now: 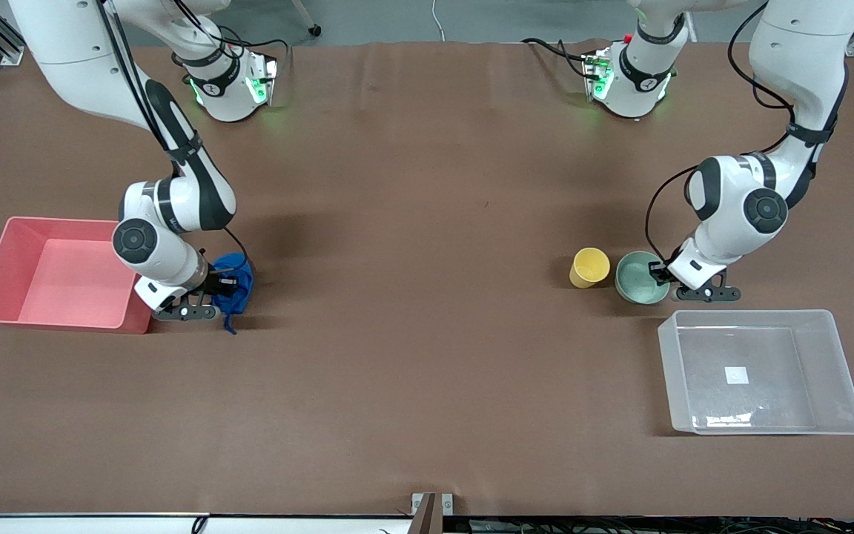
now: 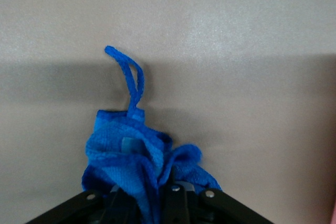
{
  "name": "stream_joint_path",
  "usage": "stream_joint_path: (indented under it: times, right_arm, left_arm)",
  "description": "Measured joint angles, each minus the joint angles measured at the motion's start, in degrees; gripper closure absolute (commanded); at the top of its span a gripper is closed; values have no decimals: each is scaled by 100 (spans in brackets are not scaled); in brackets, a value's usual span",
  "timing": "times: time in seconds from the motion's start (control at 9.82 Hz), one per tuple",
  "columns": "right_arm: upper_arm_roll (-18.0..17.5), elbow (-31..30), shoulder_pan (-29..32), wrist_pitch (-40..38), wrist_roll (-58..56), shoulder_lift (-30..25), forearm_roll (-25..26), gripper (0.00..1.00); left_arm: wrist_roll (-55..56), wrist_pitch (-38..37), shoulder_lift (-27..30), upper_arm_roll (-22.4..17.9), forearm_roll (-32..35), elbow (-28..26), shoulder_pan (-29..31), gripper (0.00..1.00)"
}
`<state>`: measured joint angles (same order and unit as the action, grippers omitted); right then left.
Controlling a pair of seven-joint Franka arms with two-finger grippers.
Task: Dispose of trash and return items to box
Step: 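Carry the bowl into the clear box while the right gripper drops the cloth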
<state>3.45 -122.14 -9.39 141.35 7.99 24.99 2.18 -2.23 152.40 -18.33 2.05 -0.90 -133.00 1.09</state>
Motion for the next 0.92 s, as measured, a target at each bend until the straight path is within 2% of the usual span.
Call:
stream_joint_path:
  times: [0.1,0.31,0.41,0.51,0.71,0.92]
  right_arm:
    - [-4,355,-4,-760,57,-83,0,99]
    - [27,1490,16,-2570,84,-434,-3,99]
    - [83,2004,148,-3253,-11,-652,13,99]
    - [118,2269,444,-3573,-431,-820,50,99]
    - [174,2298,1343,-3556,-1548,-824,459,99]
    - [187,2042,2031,-2858,-2311,-595,581,98]
  left_arm:
    - [-73,-297,222,-10,0,-27,38,100]
    - [-344,-1140,831,-136,0,137,80,100]
    - [-440,-1580,1062,-186,0,444,96,100]
    - [-469,-1947,1112,-213,0,898,100,100]
    - [-470,-2263,686,-223,0,1955,102,100]
    - [-517,-2398,-252,-307,-15,3165,108,100]
